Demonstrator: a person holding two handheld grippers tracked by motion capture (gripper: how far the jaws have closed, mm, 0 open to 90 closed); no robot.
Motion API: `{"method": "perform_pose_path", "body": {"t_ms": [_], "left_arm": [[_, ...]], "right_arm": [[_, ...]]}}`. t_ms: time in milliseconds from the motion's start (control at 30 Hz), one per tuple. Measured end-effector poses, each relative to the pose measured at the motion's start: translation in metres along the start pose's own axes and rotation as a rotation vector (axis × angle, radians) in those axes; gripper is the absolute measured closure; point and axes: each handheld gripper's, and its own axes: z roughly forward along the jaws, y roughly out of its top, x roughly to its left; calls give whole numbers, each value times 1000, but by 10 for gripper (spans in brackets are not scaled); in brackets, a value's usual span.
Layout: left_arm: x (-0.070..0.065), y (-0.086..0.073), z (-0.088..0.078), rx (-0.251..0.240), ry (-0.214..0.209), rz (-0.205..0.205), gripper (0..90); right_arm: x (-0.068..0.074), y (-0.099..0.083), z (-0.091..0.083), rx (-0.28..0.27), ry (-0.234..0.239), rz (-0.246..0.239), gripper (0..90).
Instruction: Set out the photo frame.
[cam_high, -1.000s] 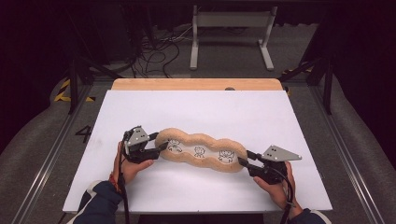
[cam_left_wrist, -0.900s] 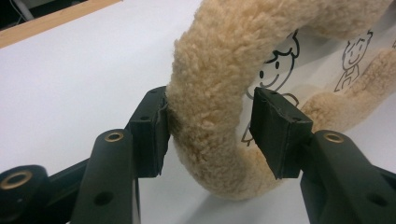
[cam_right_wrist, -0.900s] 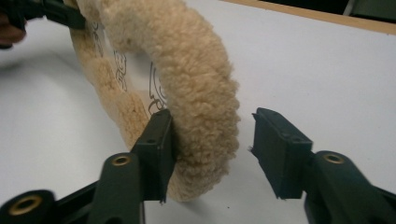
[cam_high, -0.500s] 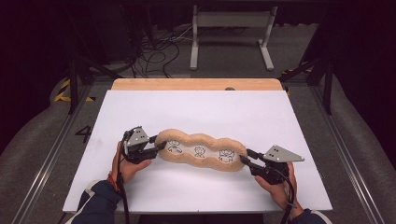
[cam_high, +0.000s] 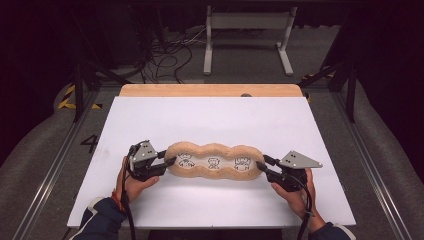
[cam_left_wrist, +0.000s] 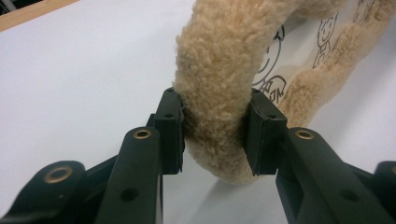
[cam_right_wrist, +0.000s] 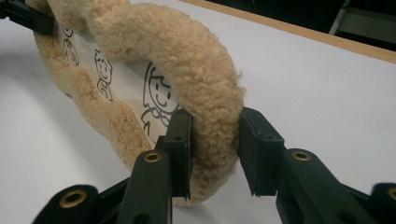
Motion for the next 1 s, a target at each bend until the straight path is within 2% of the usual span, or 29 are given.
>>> {"method": "perform_pose_path", "body": {"t_ms": [133, 167, 300, 400, 533, 633, 1000], "left_arm": [[-3, 0, -1, 5, 19, 7, 632], [-5, 0, -1, 5, 21, -4, 632], [-7, -3, -3, 0, 26, -1, 629], [-8, -4, -2, -13, 33, -9, 628], [-8, -4, -2, -13, 34, -8, 625], [-8, -4, -2, -13, 32, -11, 617], [-10, -3, -2, -6, 38, 20, 569]], "right_arm": [[-1, 1, 1, 6, 1, 2, 659], [-1, 2, 2, 12, -5, 0, 654], [0, 5, 9, 23, -20, -12, 644], [-2, 5, 9, 21, -13, -3, 638], [-1, 6, 10, 29, -20, -27, 631], [-2, 8, 12, 29, -19, -25, 624], [-1, 10, 7, 39, -24, -41, 532]]}}
